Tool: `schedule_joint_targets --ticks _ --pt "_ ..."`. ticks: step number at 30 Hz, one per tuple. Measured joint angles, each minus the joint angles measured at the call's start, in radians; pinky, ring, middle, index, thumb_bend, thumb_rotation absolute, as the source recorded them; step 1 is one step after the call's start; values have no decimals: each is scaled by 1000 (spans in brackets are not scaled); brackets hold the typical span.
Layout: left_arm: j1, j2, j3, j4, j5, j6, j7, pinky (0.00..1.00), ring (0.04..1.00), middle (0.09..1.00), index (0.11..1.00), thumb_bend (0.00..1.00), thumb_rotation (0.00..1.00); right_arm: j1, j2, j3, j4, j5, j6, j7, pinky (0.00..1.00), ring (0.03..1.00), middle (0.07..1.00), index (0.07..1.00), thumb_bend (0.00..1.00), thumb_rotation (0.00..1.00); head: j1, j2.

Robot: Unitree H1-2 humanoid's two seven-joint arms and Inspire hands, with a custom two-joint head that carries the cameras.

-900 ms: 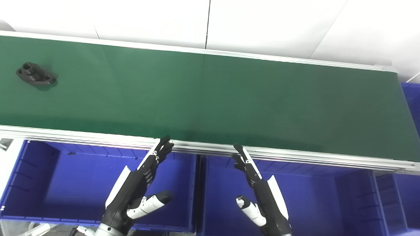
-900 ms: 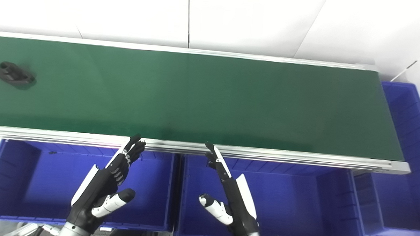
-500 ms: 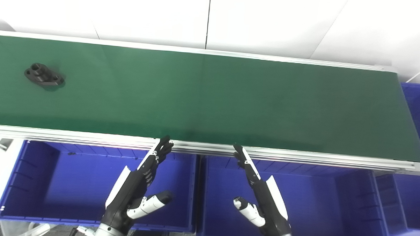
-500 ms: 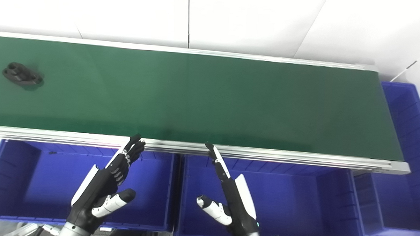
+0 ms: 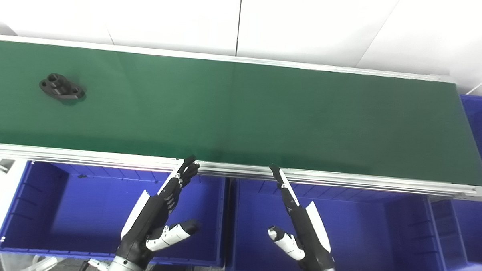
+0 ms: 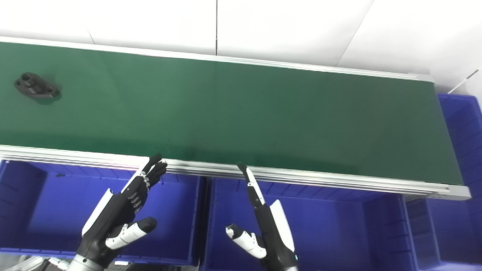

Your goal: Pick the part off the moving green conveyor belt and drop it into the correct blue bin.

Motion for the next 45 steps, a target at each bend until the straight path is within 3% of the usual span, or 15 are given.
schedule_joint_targets --ticks 30,35,45 --pt "-2 1 3 3 0 -6 0 978 958 959 975 738 678 -1 0 2 0 2 0 0 972 988 994 993 826 1000 -9 -12" --pt "-2 1 2 21 2 -13 0 995 964 967 986 745 701 -2 0 2 14 3 0 0 969 988 995 991 823 1000 -8 -37" --pt "-11 -1 -3 93 19 -61 0 978 932 955 973 763 671 -7 -6 -6 93 18 -19 -5 958 983 996 993 843 1000 57 -126"
